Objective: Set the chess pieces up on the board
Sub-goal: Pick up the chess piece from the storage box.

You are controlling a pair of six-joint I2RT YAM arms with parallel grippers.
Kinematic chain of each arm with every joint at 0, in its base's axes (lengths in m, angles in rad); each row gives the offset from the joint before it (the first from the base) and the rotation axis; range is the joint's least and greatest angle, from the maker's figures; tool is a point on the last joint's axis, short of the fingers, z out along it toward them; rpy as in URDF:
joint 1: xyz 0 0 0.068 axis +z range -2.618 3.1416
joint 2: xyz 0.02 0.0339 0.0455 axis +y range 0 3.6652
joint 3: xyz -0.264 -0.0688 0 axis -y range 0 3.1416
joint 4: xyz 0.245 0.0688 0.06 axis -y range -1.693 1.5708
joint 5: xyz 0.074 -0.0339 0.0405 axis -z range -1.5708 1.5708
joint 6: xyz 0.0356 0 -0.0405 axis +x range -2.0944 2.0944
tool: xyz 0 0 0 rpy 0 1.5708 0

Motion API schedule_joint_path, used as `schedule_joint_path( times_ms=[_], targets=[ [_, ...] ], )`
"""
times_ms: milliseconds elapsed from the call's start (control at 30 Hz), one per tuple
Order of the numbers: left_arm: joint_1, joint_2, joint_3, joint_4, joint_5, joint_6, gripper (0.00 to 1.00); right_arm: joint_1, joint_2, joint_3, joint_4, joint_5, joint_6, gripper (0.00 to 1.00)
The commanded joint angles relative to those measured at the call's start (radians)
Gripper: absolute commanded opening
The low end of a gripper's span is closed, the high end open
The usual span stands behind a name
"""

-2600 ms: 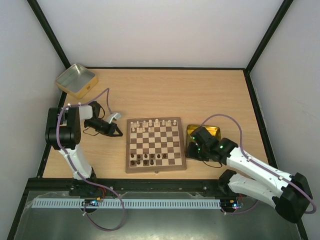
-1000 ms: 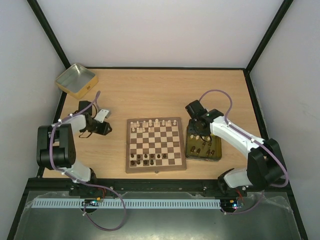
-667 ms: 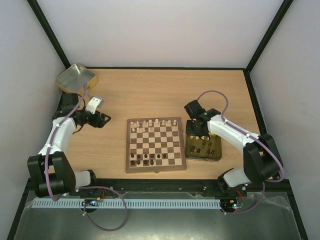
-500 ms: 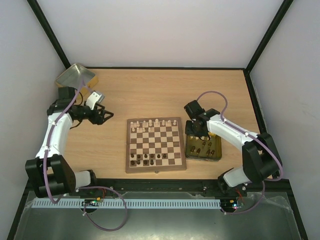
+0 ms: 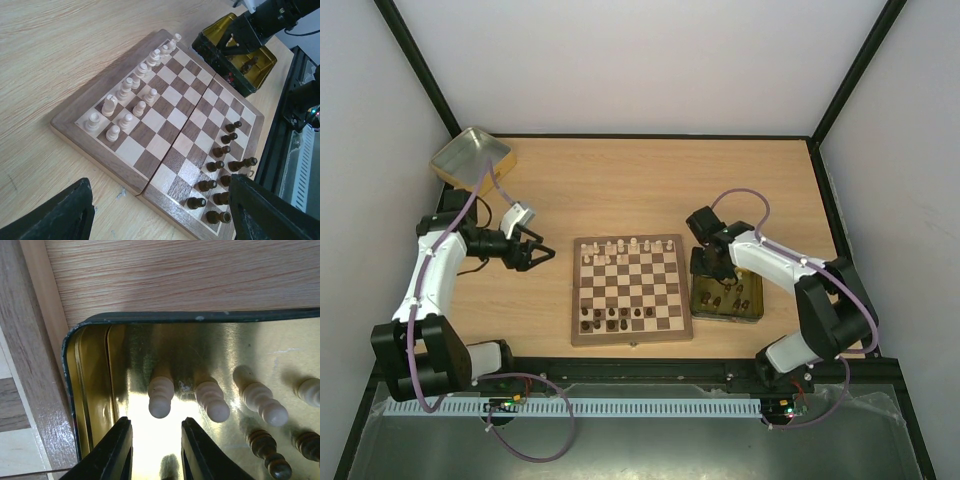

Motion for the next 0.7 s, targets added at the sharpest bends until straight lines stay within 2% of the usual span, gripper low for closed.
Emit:
schedule_joint_path(
  times_ms=[0, 333, 433, 500, 667],
  targets=[
    [-0.001, -0.014, -0.014, -0.008, 0.026, -0.002, 0.73, -0.005, 0.019, -0.015, 0.031, 0.021, 0.013, 0.26],
    [-0.027, -0.055, -0.032, 0.055, -0.001, -0.077, 0.70, -0.006, 0.062, -0.008, 0.055, 0.041, 0.013, 0.21],
    [-0.031, -0.070, -0.033, 0.066, -0.017, -0.094, 0.68, -0.009, 0.077, -0.001, 0.050, 0.046, 0.010, 0.15],
    [-0.031, -0.072, -0.037, 0.067, -0.019, -0.096, 0.68, -0.009, 0.080, 0.007, 0.040, 0.057, 0.013, 0.03],
    [-0.039, -0.066, -0.038, 0.075, -0.020, -0.108, 0.67, -0.011, 0.064, 0.018, 0.013, 0.066, 0.013, 0.02]
  ],
)
